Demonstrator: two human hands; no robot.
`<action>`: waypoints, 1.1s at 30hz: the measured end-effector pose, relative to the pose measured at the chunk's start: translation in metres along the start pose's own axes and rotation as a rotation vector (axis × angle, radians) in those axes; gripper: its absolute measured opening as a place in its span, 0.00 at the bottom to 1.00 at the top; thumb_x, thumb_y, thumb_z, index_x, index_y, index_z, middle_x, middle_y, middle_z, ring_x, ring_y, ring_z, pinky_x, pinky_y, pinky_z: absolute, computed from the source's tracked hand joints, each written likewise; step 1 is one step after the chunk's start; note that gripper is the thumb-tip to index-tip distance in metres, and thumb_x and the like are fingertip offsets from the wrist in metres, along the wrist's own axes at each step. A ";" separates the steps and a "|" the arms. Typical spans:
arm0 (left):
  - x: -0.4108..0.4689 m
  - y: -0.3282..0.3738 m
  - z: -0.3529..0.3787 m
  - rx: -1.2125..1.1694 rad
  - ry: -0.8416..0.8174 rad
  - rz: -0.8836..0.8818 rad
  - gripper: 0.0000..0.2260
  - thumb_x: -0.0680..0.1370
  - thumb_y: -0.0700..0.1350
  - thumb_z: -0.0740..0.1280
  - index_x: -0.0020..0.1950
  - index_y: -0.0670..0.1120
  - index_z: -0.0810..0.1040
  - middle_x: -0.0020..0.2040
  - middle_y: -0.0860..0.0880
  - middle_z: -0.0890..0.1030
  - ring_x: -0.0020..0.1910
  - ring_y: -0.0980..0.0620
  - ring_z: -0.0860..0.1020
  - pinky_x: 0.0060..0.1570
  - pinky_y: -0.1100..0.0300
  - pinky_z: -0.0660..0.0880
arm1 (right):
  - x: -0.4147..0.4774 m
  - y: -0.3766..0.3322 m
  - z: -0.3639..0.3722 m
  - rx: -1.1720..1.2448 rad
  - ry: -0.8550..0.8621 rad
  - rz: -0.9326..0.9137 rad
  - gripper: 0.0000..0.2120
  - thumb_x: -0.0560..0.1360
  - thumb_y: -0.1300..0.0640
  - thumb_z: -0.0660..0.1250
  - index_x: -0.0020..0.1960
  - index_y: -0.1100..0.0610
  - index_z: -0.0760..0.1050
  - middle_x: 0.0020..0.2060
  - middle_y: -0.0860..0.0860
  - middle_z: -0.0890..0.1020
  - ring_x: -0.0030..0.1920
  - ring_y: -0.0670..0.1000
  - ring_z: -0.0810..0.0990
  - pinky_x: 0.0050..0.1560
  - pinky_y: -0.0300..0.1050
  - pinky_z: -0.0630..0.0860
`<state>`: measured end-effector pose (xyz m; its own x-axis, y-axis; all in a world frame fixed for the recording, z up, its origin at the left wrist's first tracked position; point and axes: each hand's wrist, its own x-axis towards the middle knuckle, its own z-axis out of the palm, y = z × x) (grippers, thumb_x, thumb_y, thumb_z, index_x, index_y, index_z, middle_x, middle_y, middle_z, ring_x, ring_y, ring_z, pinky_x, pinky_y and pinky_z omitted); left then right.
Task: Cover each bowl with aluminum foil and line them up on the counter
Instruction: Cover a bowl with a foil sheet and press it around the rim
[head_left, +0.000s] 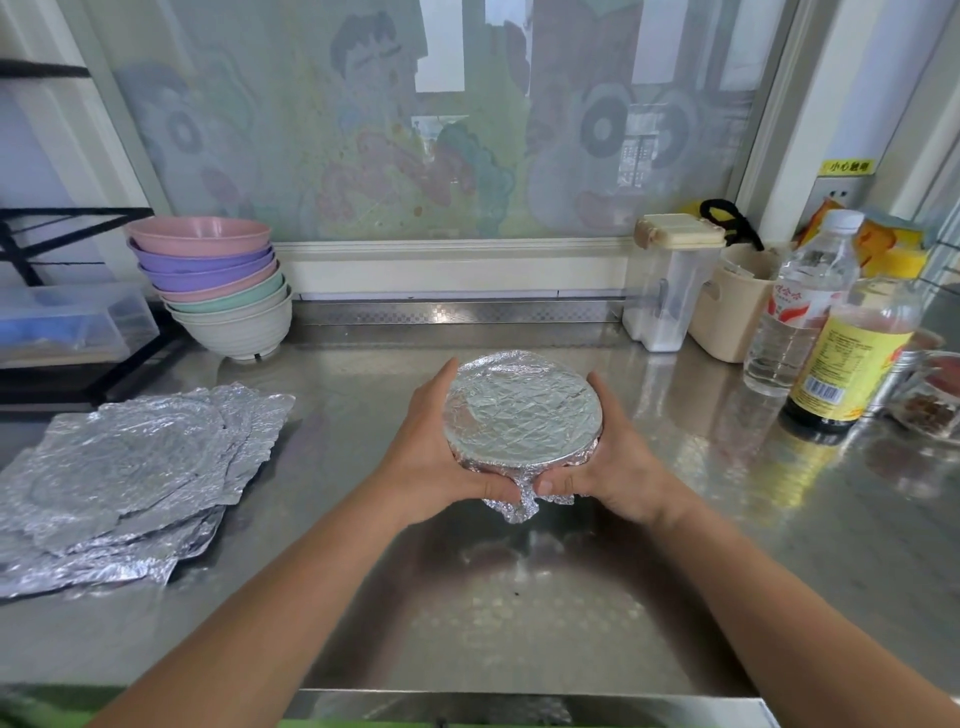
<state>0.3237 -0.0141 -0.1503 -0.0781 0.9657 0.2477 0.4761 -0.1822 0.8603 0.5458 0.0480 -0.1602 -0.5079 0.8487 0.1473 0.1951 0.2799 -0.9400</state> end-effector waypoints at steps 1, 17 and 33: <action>-0.002 0.001 0.000 0.004 0.004 -0.006 0.65 0.45 0.60 0.83 0.76 0.63 0.51 0.72 0.58 0.61 0.70 0.61 0.64 0.71 0.55 0.64 | -0.001 -0.001 0.002 -0.010 -0.001 -0.015 0.61 0.51 0.52 0.87 0.75 0.57 0.56 0.64 0.49 0.77 0.67 0.50 0.75 0.69 0.55 0.70; -0.021 0.040 -0.010 0.318 -0.104 0.048 0.68 0.51 0.66 0.80 0.77 0.60 0.36 0.78 0.61 0.37 0.76 0.63 0.39 0.77 0.53 0.50 | -0.014 -0.041 0.001 -0.325 -0.047 -0.096 0.72 0.48 0.41 0.81 0.78 0.43 0.38 0.77 0.44 0.51 0.77 0.42 0.50 0.77 0.46 0.52; -0.028 0.008 -0.001 -0.263 -0.013 -0.053 0.73 0.45 0.58 0.85 0.76 0.64 0.37 0.75 0.65 0.55 0.72 0.62 0.63 0.70 0.53 0.66 | 0.061 -0.037 -0.001 0.587 -0.104 0.265 0.39 0.73 0.31 0.54 0.73 0.57 0.67 0.64 0.58 0.78 0.62 0.59 0.79 0.66 0.60 0.71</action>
<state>0.3290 -0.0426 -0.1499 -0.0848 0.9772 0.1944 0.2277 -0.1710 0.9586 0.5083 0.0898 -0.1160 -0.5897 0.7993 -0.1159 -0.1509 -0.2500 -0.9564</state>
